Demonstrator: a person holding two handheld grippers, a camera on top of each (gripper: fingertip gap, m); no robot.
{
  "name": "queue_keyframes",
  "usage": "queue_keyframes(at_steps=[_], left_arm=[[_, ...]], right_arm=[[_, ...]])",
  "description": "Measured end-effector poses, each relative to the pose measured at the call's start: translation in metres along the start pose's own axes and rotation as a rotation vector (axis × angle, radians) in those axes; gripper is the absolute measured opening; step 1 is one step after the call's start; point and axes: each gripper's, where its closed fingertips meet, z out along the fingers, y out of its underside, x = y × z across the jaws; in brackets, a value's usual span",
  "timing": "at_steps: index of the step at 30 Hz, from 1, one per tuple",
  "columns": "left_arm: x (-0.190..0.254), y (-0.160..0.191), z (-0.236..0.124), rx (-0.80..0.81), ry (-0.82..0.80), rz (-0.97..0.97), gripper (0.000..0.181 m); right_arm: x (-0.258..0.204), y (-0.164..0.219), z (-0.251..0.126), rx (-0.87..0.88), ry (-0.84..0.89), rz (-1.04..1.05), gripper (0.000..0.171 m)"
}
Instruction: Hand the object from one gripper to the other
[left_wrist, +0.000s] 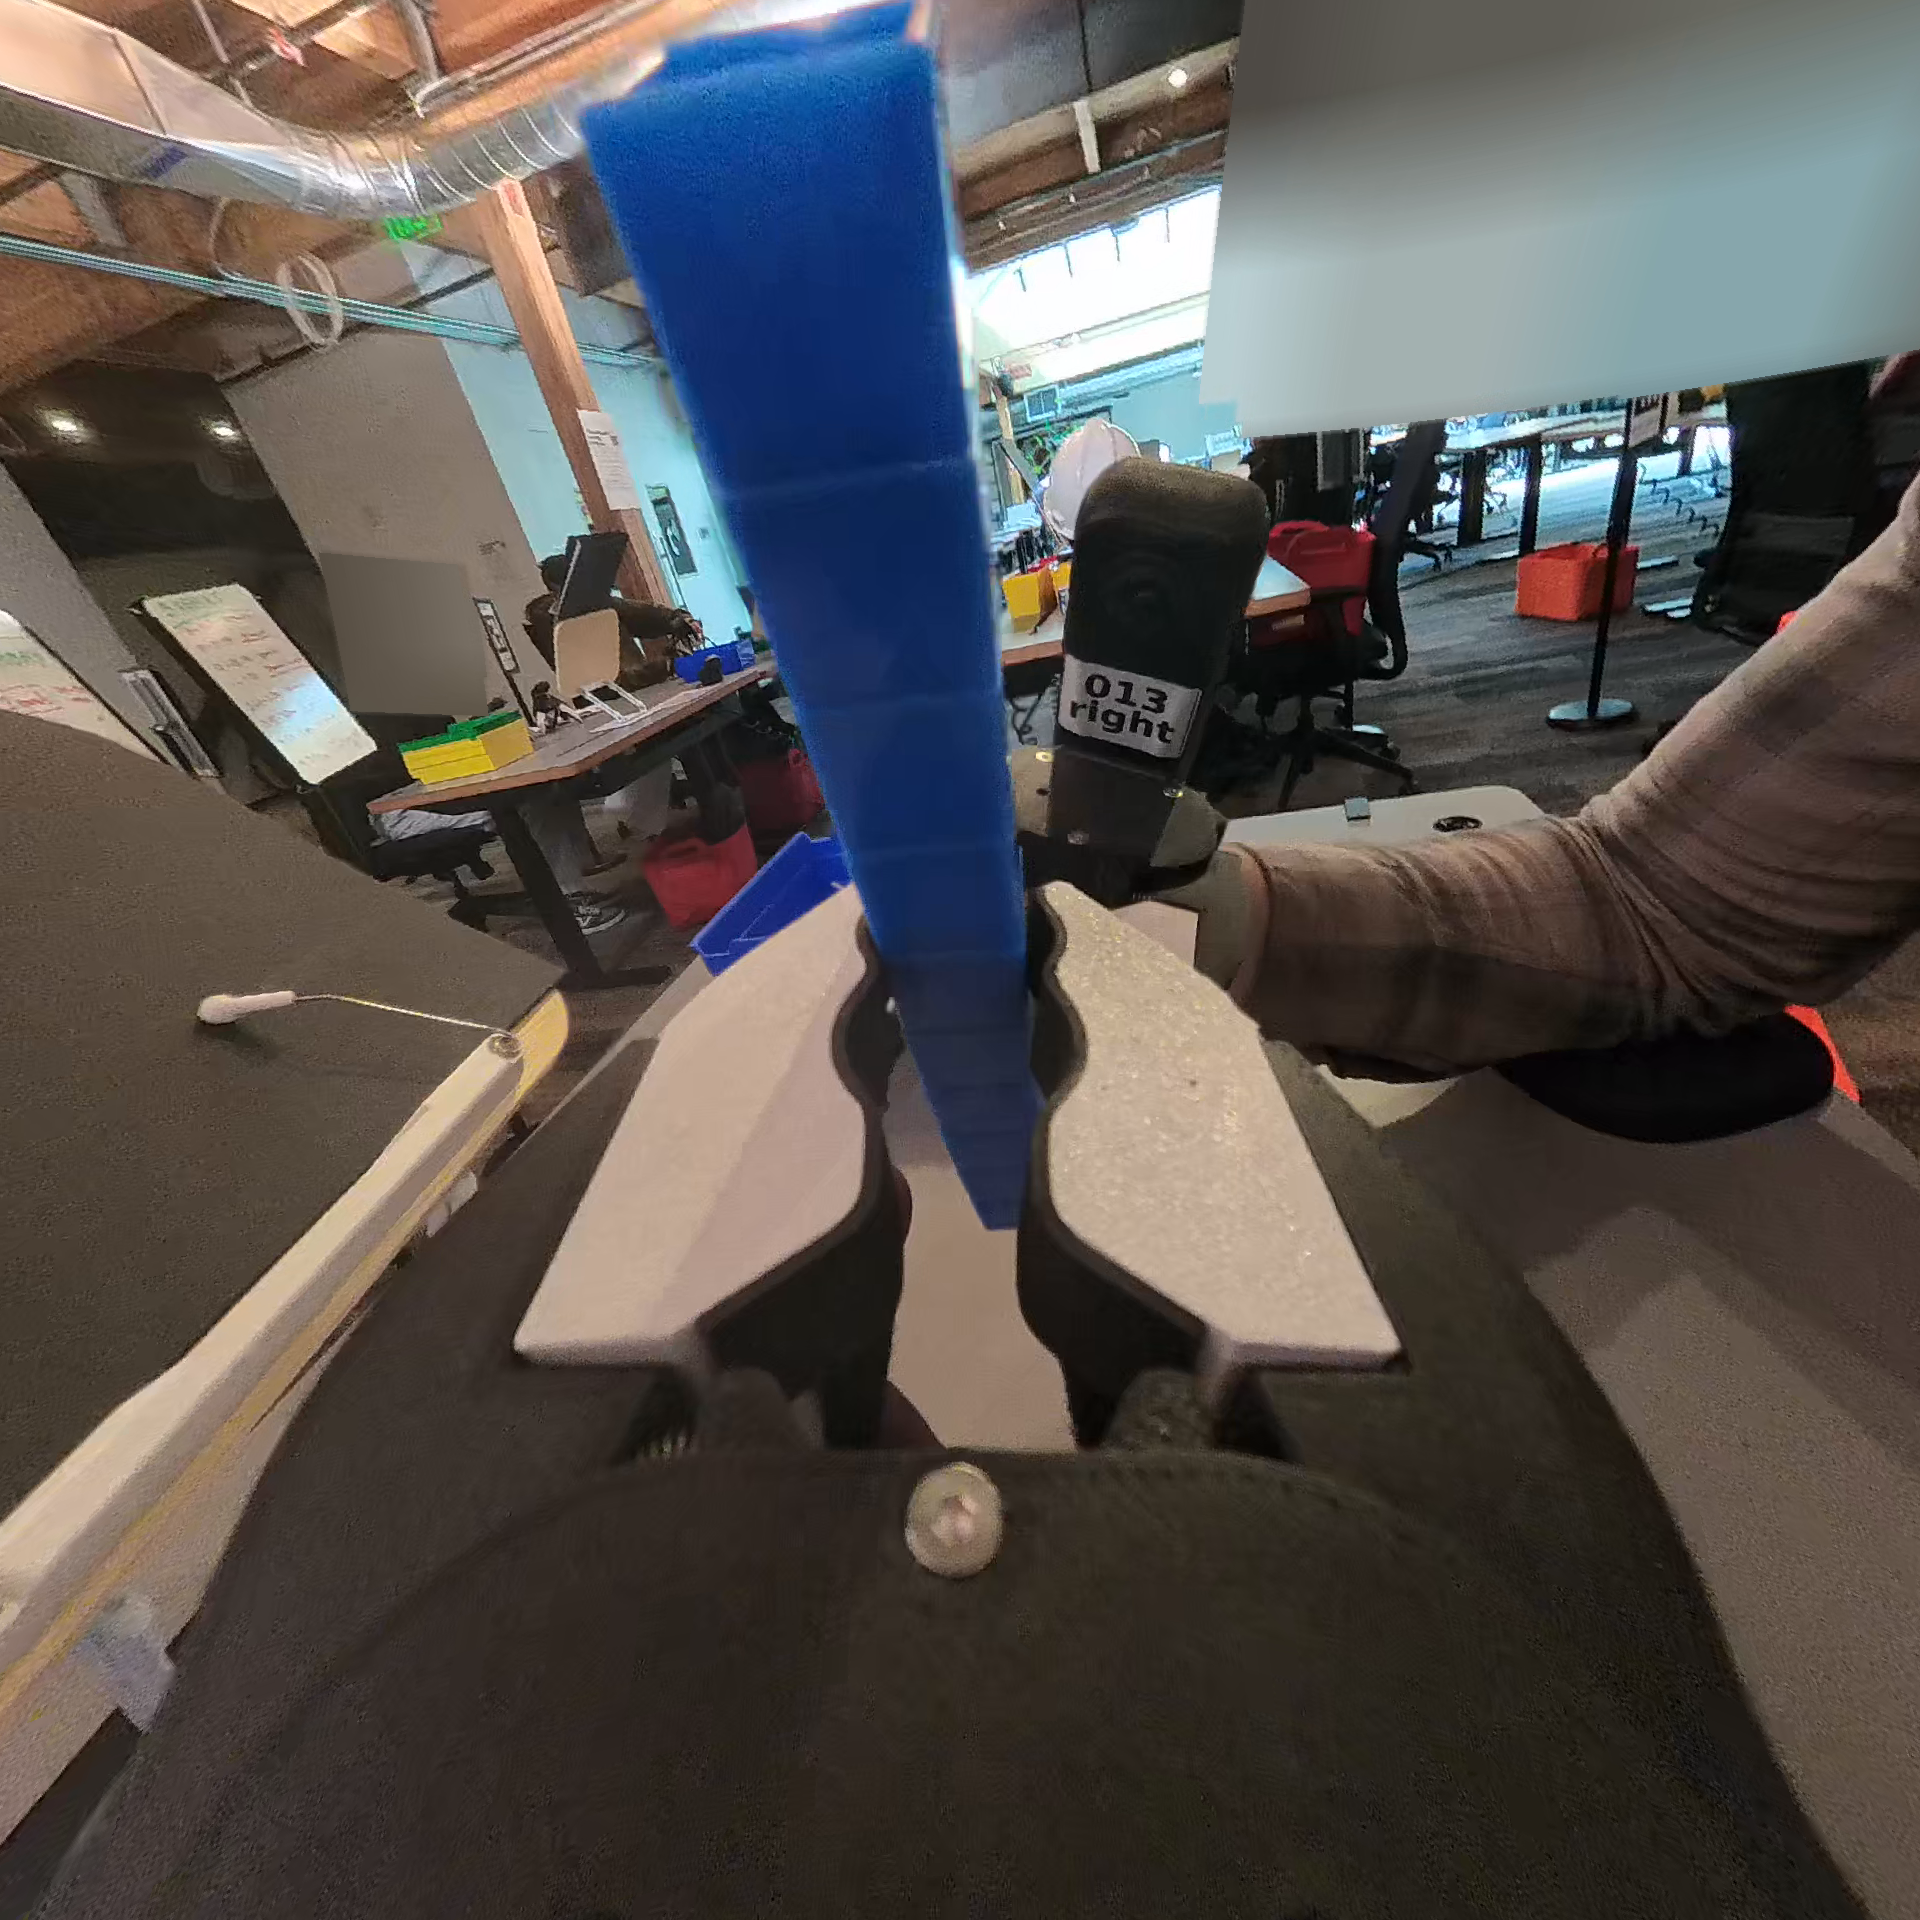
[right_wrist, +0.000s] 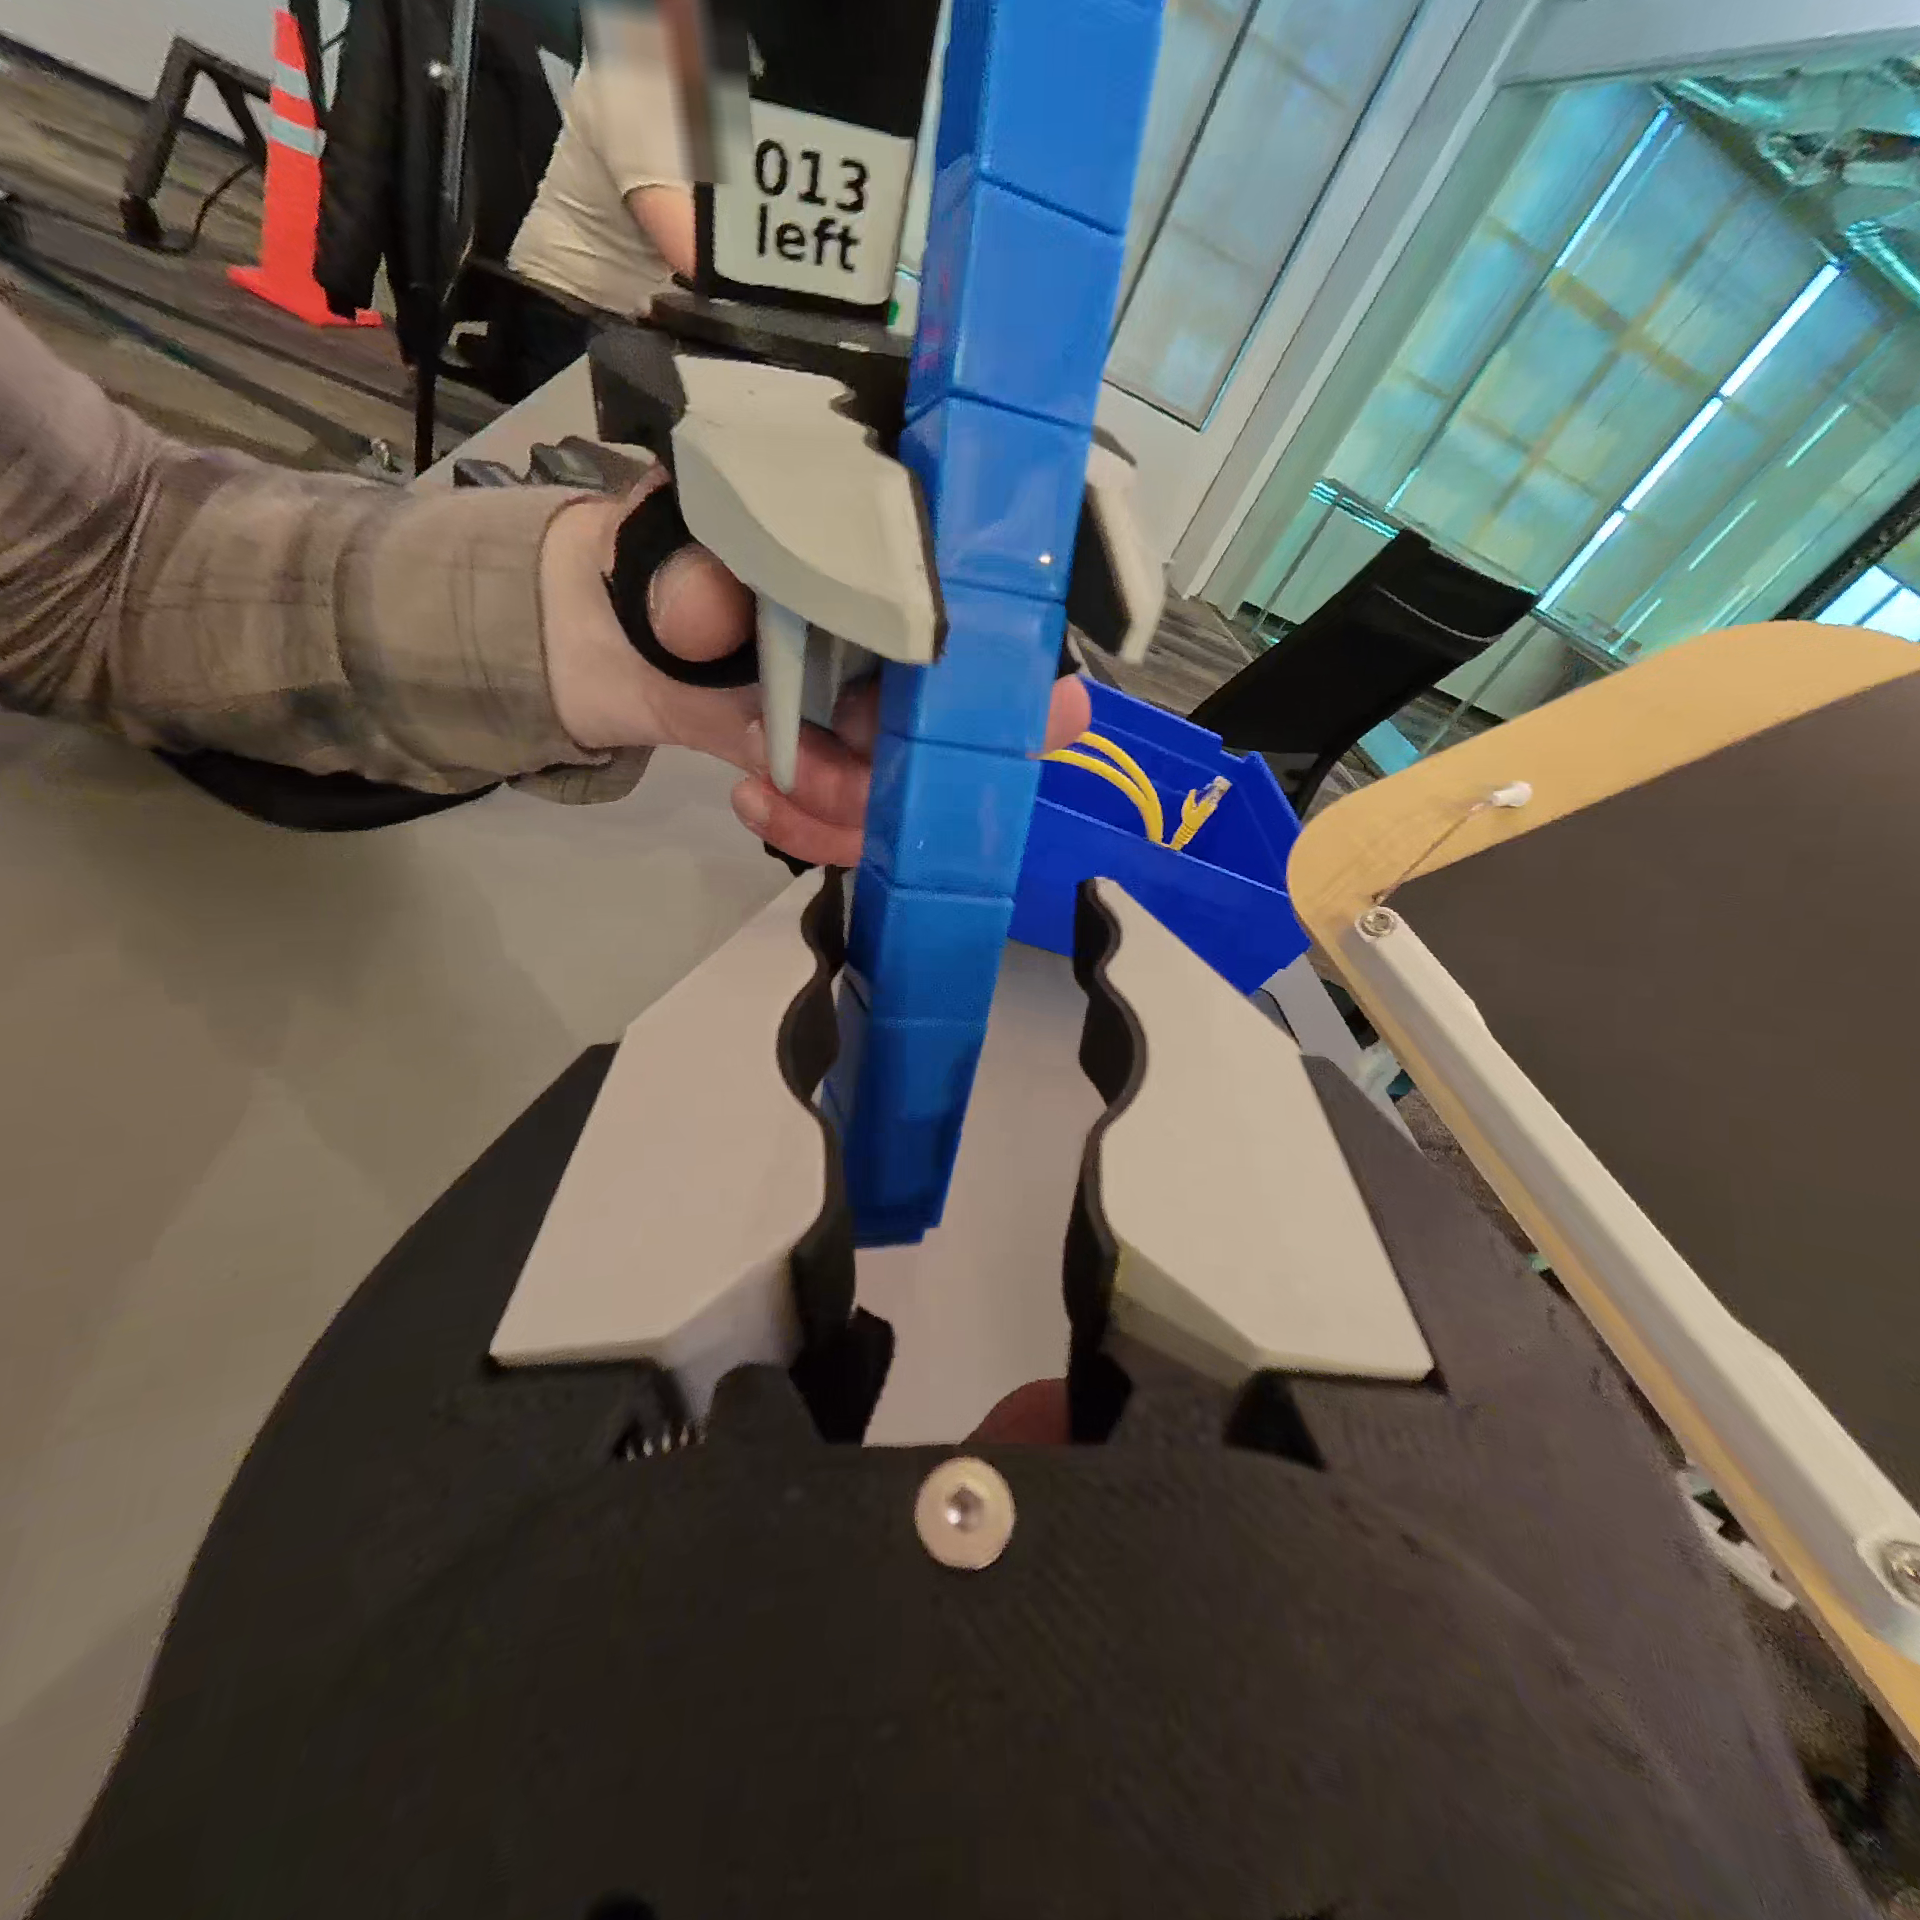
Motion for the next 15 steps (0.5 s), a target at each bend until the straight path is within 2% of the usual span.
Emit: queue_keyframes(at_steps=[3,9,11,15], left_arm=[[0.002,0.002,0.003,-0.009,-0.002,0.021,0.023],[-0.001,-0.002,0.001,0.017,-0.025,0.029,0.023],[-0.009,-0.004,0.0,0.035,-0.076,0.02,0.025],[-0.032,-0.002,-0.003,0.047,-0.208,-0.019,0.049]], right_arm=[[-0.007,0.002,0.005,-0.01,-0.019,-0.007,0.024],[0.0,-0.002,0.008,0.023,0.045,0.018,0.02],[0.012,-0.002,0.007,0.022,0.123,0.01,0.02],[0.054,0.001,-0.01,-0.012,0.403,-0.03,0.02]])
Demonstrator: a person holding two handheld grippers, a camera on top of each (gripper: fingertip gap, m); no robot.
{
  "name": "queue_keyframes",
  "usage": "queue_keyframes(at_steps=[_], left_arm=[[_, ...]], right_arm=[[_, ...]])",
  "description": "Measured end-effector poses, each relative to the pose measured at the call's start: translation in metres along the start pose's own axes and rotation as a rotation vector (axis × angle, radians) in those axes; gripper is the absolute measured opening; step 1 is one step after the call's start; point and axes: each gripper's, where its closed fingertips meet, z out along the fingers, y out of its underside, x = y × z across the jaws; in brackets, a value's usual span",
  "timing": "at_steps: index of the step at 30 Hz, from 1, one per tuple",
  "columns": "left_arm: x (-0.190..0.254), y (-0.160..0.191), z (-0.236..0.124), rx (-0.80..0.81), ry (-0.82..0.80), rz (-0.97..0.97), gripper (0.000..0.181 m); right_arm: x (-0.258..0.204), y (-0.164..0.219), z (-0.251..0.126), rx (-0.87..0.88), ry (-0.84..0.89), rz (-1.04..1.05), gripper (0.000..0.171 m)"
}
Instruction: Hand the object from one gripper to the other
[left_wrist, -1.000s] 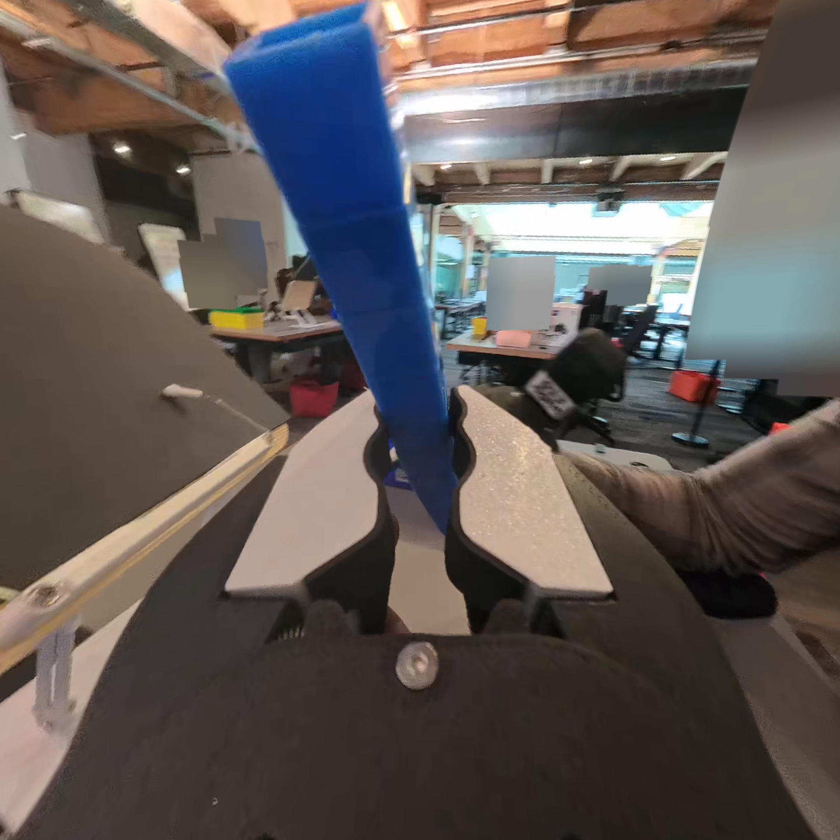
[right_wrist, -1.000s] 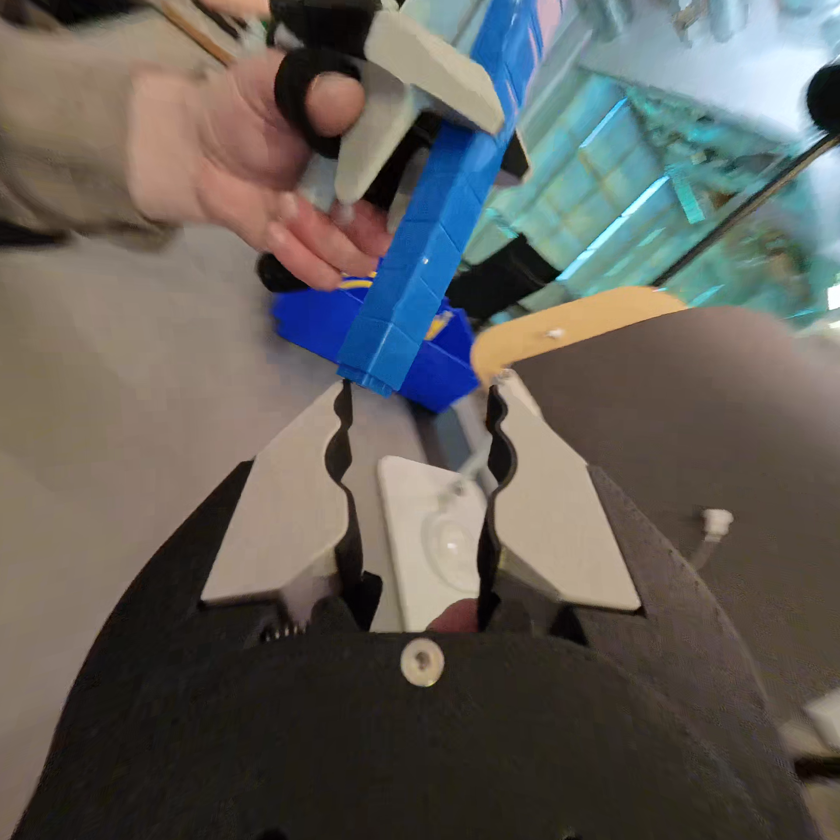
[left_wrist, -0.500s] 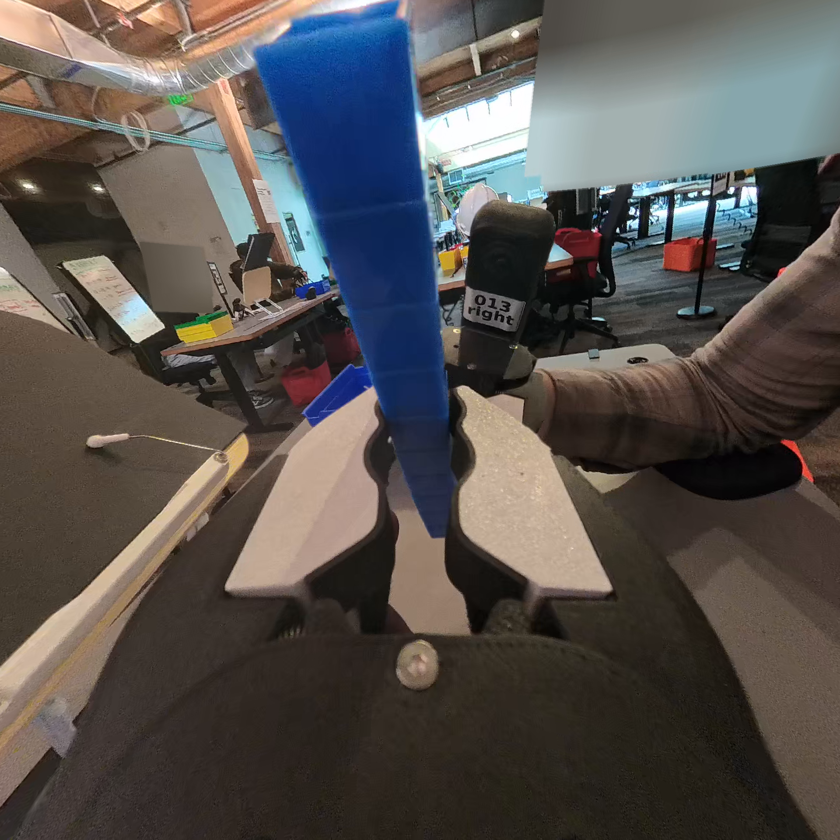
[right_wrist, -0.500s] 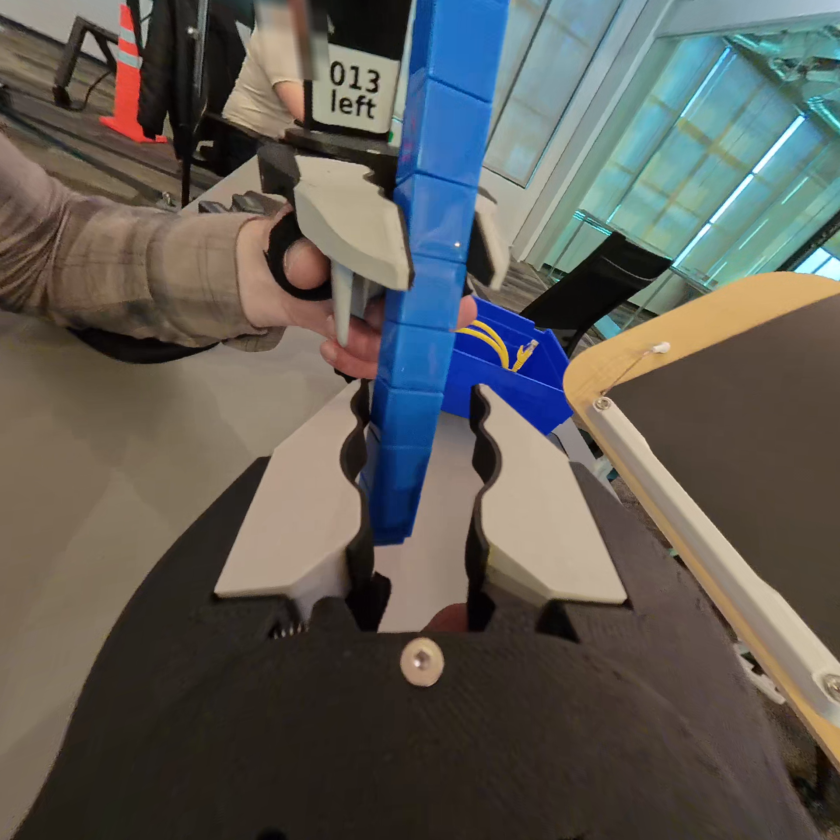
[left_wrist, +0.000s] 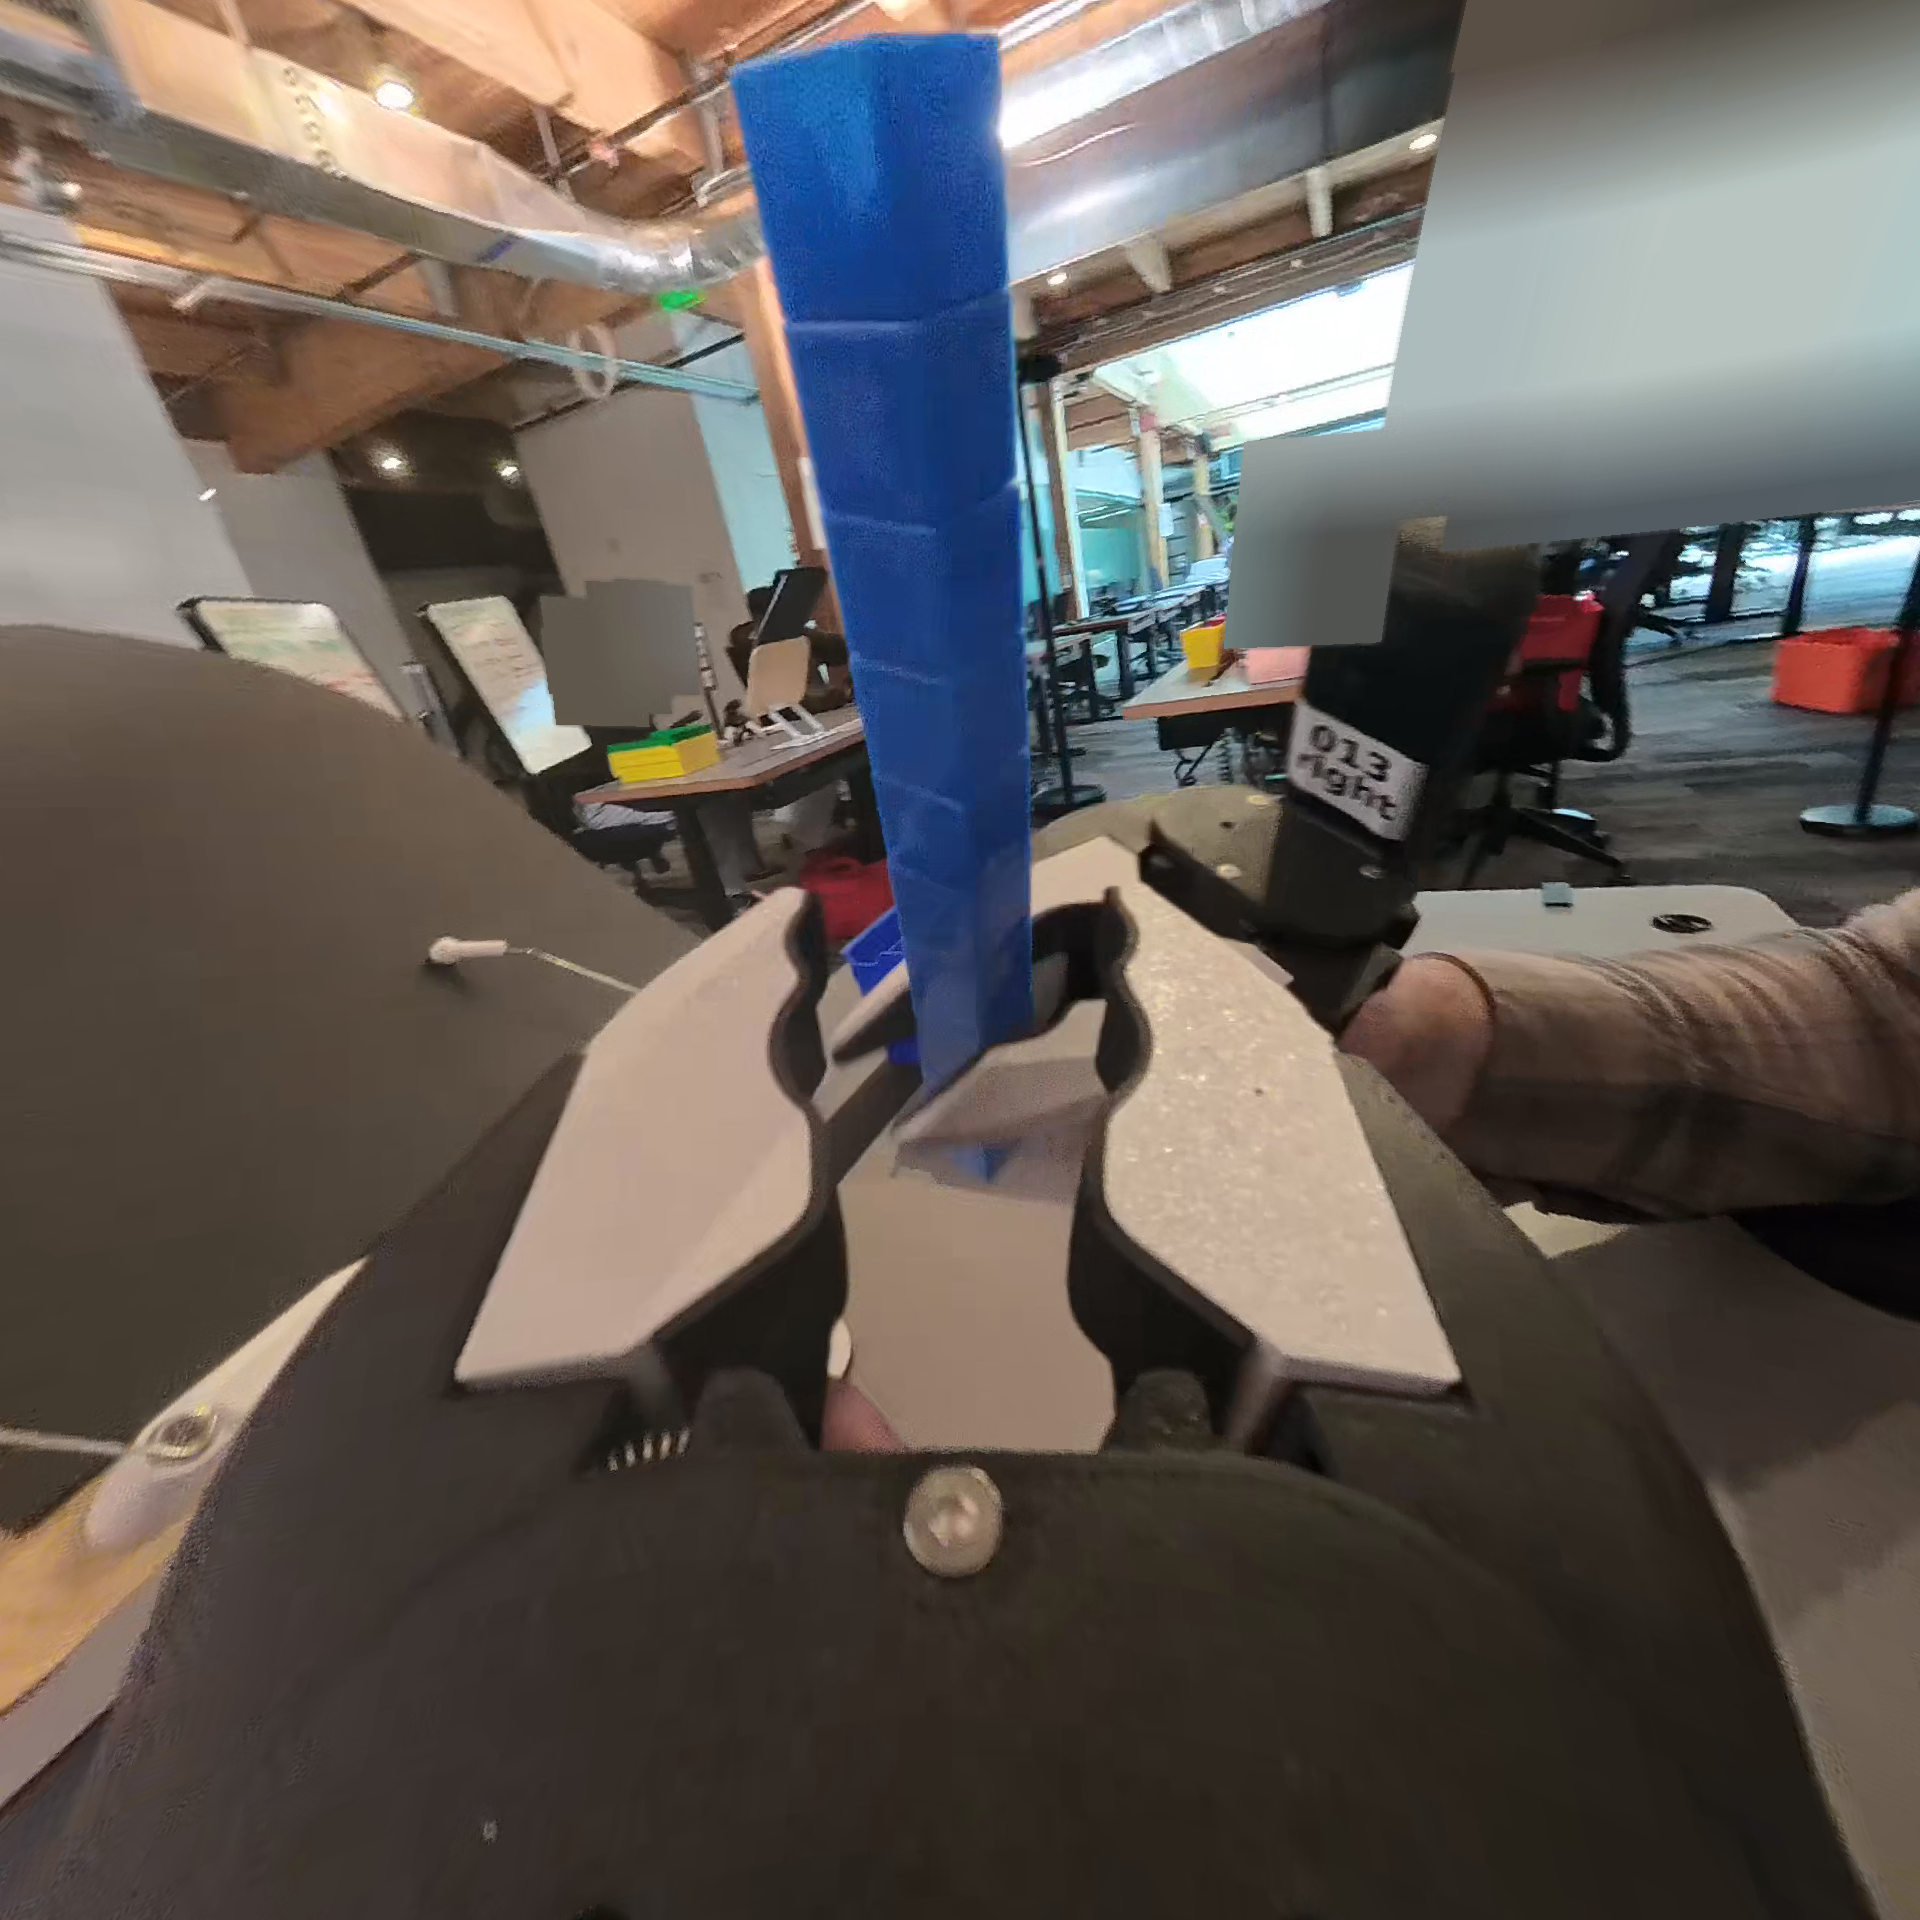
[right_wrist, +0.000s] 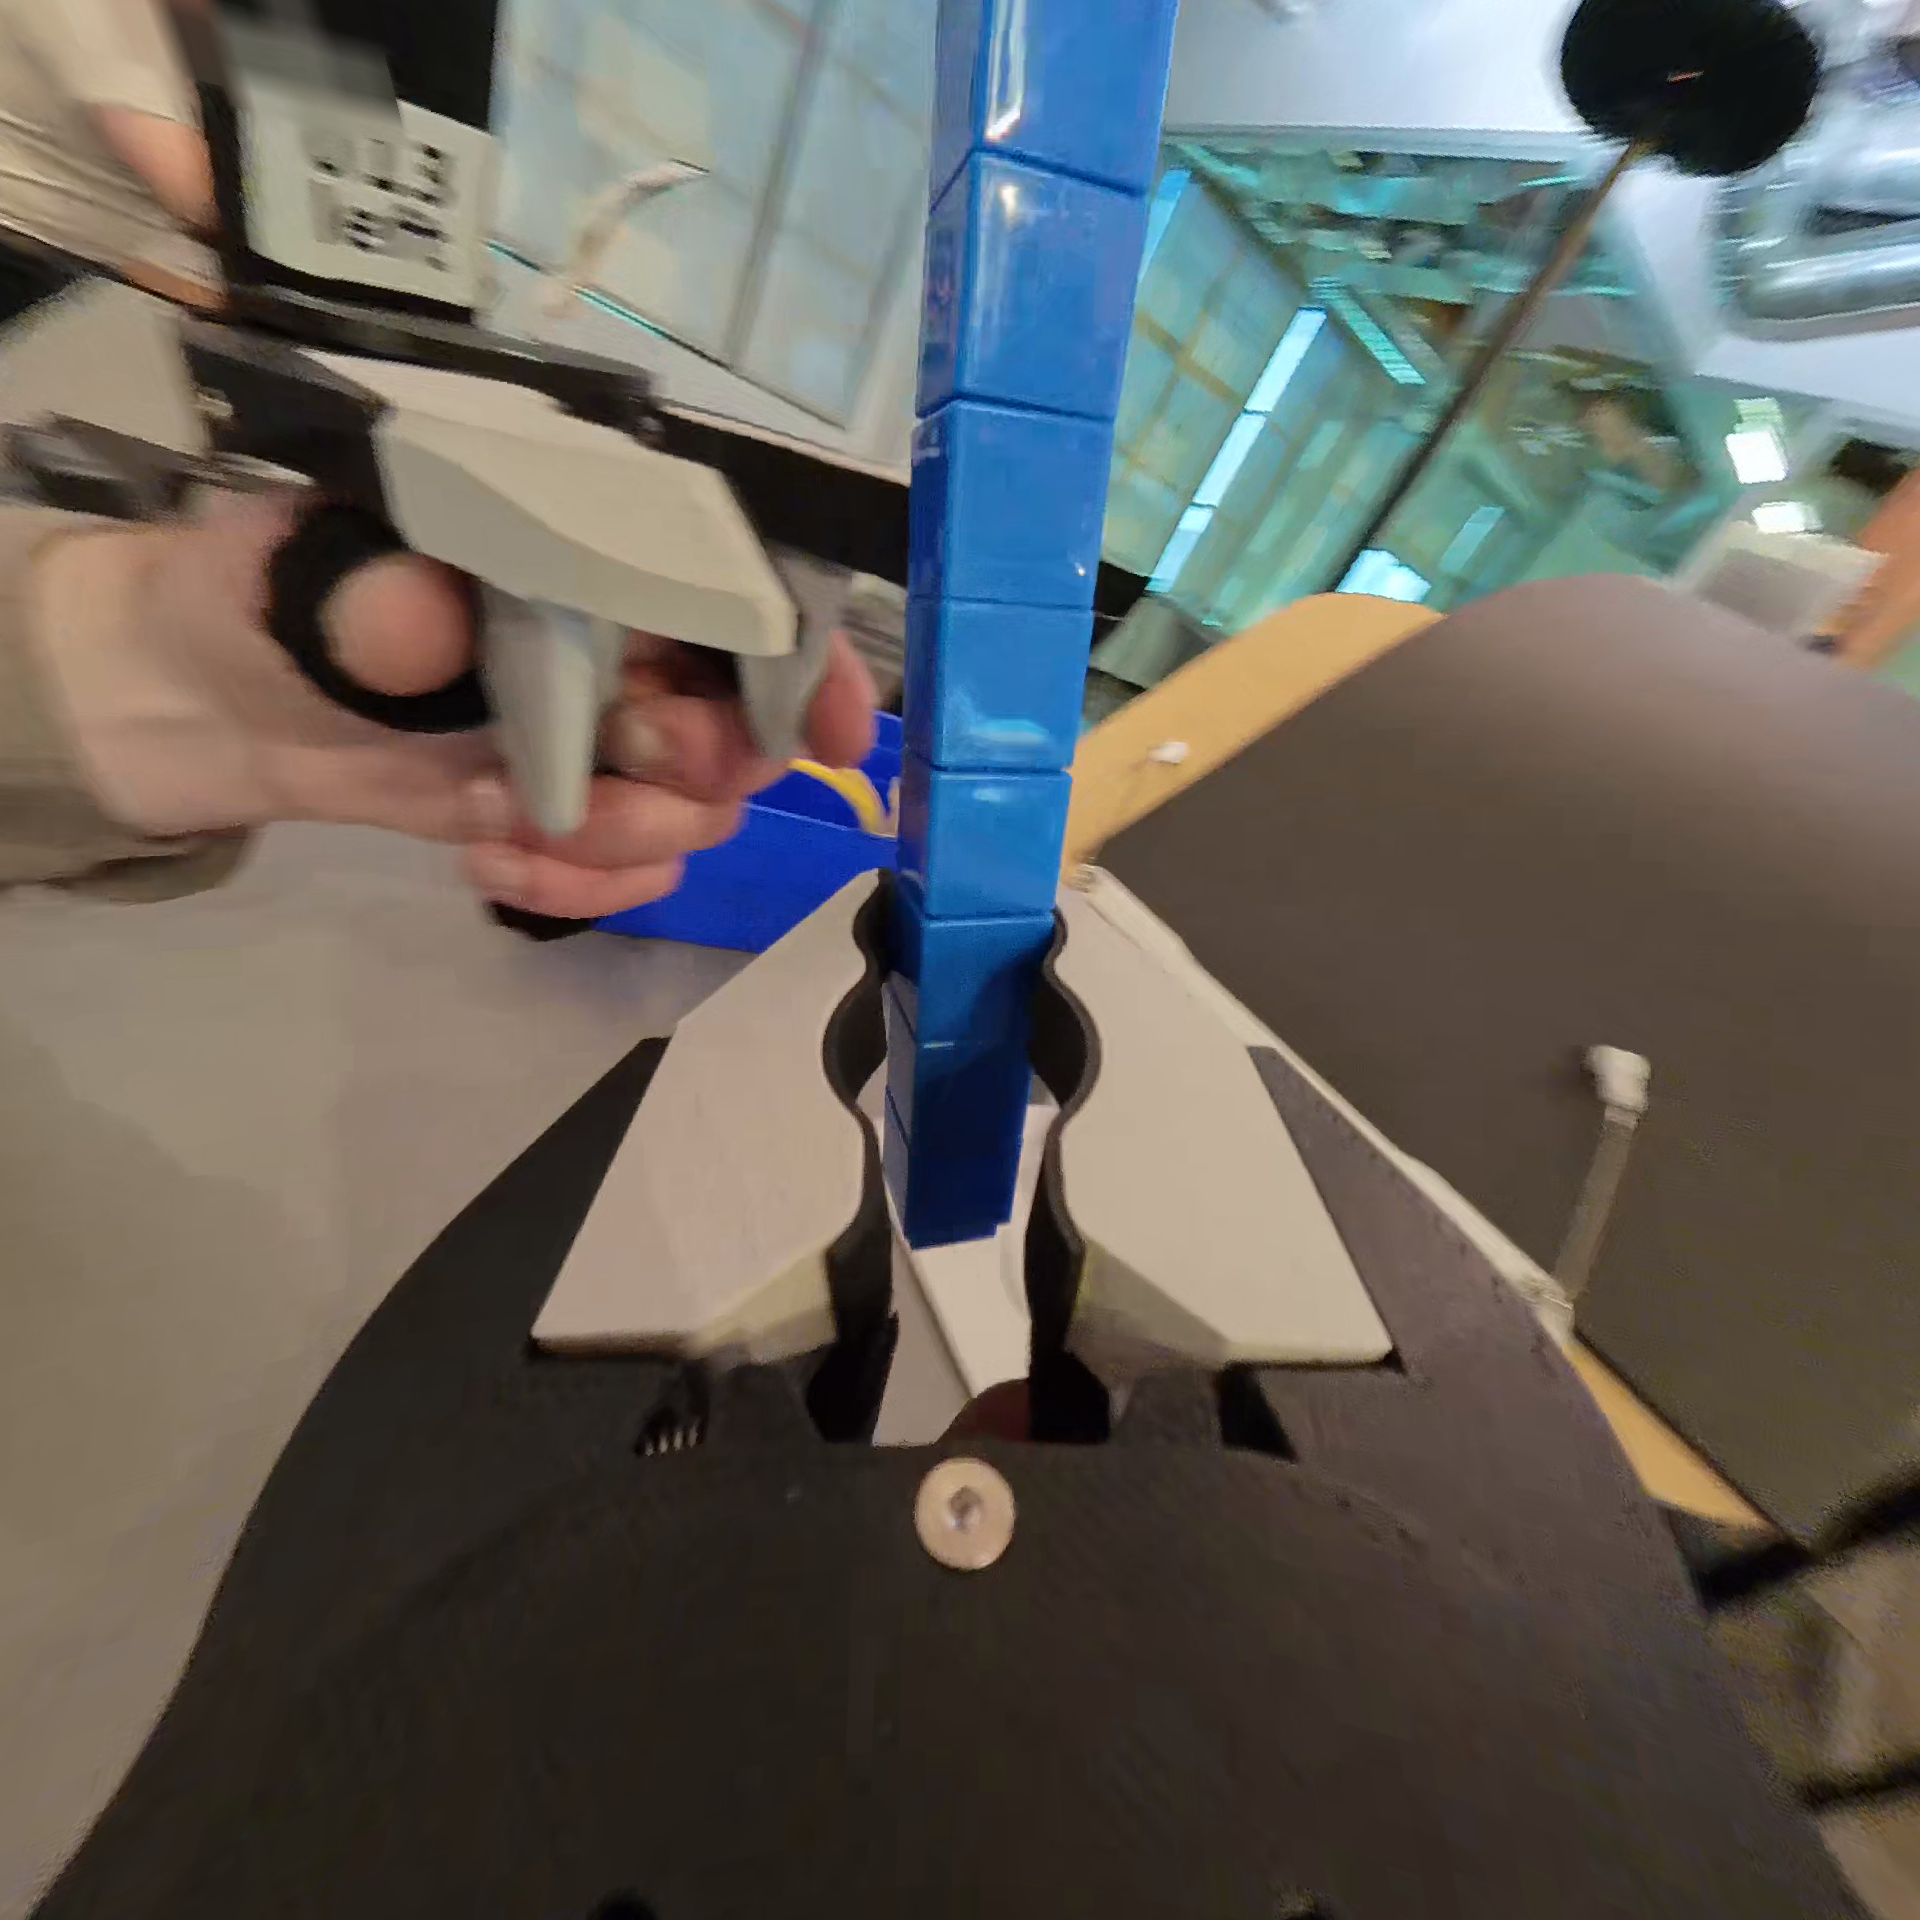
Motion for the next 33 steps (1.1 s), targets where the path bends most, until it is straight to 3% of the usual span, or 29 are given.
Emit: queue_keyframes(at_steps=[6,10,15,22,30,33], left_arm=[[-0.016,0.014,0.006,-0.046,-0.116,-0.066,0.061],[-0.014,0.019,0.01,-0.024,-0.147,-0.067,0.053],[-0.002,0.019,0.013,-0.006,-0.142,-0.004,0.022],[-0.003,0.017,0.014,0.015,-0.181,0.019,0.031],[0.001,0.02,0.014,-0.015,-0.178,0.075,0.023],[0.003,0.02,0.013,-0.039,-0.128,0.088,0.023]], right_arm=[[0.033,0.002,-0.008,-0.1,0.369,-0.425,0.019],[0.029,-0.002,-0.007,-0.096,0.453,-0.477,0.019],[0.026,0.001,-0.006,-0.111,0.476,-0.503,0.019],[0.023,0.001,-0.005,-0.121,0.483,-0.556,0.019],[0.018,0.006,0.001,-0.132,0.42,-0.528,0.018],[0.003,0.005,0.004,-0.096,0.28,-0.55,0.04]])
